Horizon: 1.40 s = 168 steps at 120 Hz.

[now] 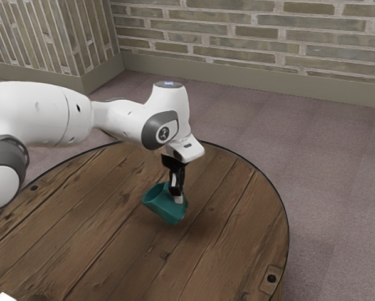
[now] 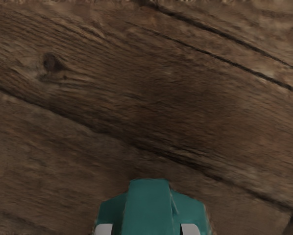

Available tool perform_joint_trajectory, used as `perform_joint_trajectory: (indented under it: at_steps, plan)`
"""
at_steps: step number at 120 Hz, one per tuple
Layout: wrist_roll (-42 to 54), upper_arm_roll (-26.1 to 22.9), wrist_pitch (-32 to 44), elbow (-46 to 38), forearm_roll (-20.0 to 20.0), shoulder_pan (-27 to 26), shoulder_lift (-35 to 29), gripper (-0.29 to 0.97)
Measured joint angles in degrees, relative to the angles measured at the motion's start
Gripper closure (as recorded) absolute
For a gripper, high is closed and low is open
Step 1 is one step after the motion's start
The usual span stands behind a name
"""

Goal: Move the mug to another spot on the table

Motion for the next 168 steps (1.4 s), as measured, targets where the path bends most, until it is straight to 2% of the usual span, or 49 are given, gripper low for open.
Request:
perform_joint_trajectory:
  at_steps: [32,48,106,137,168]
  plan:
    - [-0.9,0.2,-1.2,-0.6,2.2,0.0,-4.1,0.66]
    - [-1.6,2.2,-2.1,-4.5,3.5,0.0,-7.4,0.66]
    - [-4.2,7.8,-3.0,-11.6,4.7,0.0,-9.9,0.67]
    - [-9.4,7.8,-4.1,-11.4,13.0,0.0,-8.9,0.67]
    - [-15.4,7.3,-2.5,-10.8,17.6,0.0,-5.6,0.67]
